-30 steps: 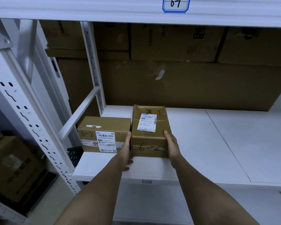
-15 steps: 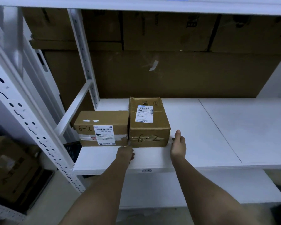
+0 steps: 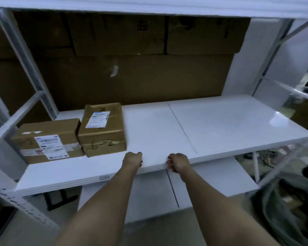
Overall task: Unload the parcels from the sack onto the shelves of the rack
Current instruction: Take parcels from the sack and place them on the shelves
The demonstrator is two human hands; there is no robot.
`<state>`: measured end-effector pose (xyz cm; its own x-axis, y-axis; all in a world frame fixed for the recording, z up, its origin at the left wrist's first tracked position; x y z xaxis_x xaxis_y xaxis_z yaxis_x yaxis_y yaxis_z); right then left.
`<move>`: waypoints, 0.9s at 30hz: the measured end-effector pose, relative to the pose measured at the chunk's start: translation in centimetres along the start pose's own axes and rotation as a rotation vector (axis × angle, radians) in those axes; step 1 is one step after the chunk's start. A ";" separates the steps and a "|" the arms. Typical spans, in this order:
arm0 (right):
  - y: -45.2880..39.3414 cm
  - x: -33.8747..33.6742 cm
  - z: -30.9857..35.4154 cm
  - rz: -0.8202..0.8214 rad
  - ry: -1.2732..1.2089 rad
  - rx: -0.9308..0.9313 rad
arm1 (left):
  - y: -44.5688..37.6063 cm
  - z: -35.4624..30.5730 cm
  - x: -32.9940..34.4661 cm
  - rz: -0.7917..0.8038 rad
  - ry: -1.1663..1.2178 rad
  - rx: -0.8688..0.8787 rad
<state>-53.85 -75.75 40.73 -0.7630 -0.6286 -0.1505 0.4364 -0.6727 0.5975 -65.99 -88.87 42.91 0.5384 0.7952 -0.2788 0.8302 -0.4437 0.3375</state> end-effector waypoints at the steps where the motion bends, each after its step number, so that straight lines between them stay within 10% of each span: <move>1: 0.0 -2.4 -0.4 -0.008 -0.003 -0.003 | 0.7 0.0 2.0 0.007 -0.019 0.007; 27: -8.5 -51.3 -14.6 -0.490 -0.291 0.257 | 11.7 -6.3 54.9 0.700 -0.356 0.070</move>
<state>-11.45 -43.49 31.86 -0.9599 -0.1147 -0.2560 -0.0980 -0.7180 0.6891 -27.64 -47.85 37.19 0.9436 0.1463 -0.2971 0.2815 -0.8269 0.4868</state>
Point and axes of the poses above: each hand's wrist, its own y-axis away from the middle knuckle, its own x-axis out of the palm, z = x × y, the point moved 2 cm from there along -y, towards the middle knuckle, and after that the axes turned 9 degrees about x, right-handed, at the moved point
